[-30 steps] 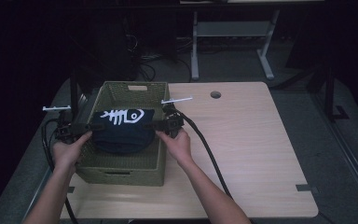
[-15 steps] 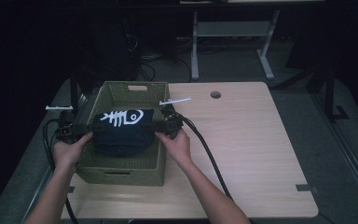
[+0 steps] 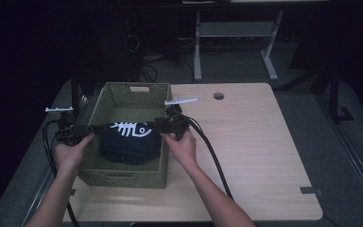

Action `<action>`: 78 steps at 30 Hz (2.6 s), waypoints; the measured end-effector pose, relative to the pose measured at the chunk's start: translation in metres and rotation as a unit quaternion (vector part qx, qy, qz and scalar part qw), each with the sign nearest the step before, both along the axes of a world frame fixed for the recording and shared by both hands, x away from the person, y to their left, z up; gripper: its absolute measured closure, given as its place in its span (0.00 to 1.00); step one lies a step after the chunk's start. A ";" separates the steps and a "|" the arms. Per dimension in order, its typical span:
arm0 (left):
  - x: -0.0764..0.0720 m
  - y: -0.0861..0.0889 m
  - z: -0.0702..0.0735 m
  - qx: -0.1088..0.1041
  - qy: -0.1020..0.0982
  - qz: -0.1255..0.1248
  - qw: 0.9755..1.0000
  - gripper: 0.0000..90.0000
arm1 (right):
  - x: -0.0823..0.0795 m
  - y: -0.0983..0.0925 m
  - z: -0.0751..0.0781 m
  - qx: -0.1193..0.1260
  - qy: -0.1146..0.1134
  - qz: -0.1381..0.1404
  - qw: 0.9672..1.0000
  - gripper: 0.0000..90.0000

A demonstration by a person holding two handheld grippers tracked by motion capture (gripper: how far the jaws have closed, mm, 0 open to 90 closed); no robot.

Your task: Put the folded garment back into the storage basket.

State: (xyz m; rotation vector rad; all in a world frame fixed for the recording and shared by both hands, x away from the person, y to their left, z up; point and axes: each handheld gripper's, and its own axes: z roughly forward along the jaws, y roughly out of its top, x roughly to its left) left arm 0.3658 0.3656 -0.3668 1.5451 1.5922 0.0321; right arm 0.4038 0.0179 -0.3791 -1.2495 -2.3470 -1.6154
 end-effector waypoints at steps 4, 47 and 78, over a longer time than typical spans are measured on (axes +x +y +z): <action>-0.003 0.000 0.005 -0.008 -0.021 0.002 1.000 0.58 | 0.000 -0.005 0.004 0.011 -0.001 0.005 1.000 0.58; -0.028 -0.055 0.042 -0.003 -0.130 -0.026 0.991 0.22 | -0.005 -0.074 0.025 0.007 -0.027 0.011 1.000 0.28; -0.030 -0.131 0.054 -0.007 -0.168 -0.083 0.982 0.22 | -0.016 -0.163 0.036 0.026 -0.049 -0.028 0.998 0.26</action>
